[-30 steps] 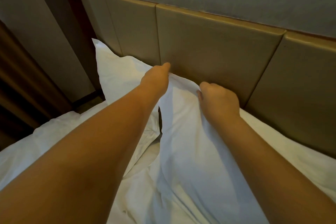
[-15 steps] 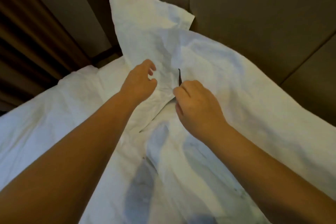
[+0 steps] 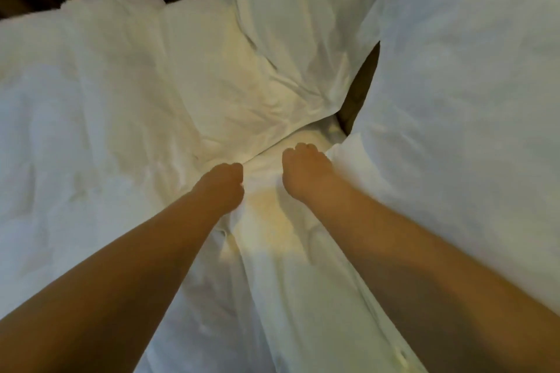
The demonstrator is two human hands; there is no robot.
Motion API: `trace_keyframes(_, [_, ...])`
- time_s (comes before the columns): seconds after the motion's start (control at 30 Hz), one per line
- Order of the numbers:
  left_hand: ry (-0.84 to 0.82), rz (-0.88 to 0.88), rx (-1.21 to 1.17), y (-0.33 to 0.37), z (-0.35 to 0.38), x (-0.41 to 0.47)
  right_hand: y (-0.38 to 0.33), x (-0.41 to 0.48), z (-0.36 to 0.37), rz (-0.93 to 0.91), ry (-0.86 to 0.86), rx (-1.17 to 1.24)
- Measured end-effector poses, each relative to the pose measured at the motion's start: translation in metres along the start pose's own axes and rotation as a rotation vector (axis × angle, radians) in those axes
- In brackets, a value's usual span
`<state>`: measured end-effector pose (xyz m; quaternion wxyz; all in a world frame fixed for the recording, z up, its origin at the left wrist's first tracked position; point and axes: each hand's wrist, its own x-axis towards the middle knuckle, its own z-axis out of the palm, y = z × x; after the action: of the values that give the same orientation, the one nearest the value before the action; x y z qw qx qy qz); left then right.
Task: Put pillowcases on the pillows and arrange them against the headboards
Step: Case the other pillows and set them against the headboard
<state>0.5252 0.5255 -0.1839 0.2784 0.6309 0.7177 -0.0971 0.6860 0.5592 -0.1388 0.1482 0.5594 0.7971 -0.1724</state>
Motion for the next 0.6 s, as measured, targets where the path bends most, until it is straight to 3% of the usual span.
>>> trace_keyframes(0.2, [0.105,0.116,-0.004,0.038,0.036,0.073,0.035,0.067,0.021,0.122,-0.154,-0.102])
trace_keyframes(0.37, [0.058,0.065,0.093,0.046,0.070,0.090,0.052,0.089,0.037,0.104,-0.463,-0.239])
trace_keyframes(0.5, [-0.012,0.066,0.180,0.044,0.065,0.093,0.053,0.097,0.038,0.044,-0.504,-0.343])
trace_keyframes(0.6, [0.137,0.068,0.200,0.039,0.056,0.086,0.052,0.099,0.030,0.044,-0.468,-0.389])
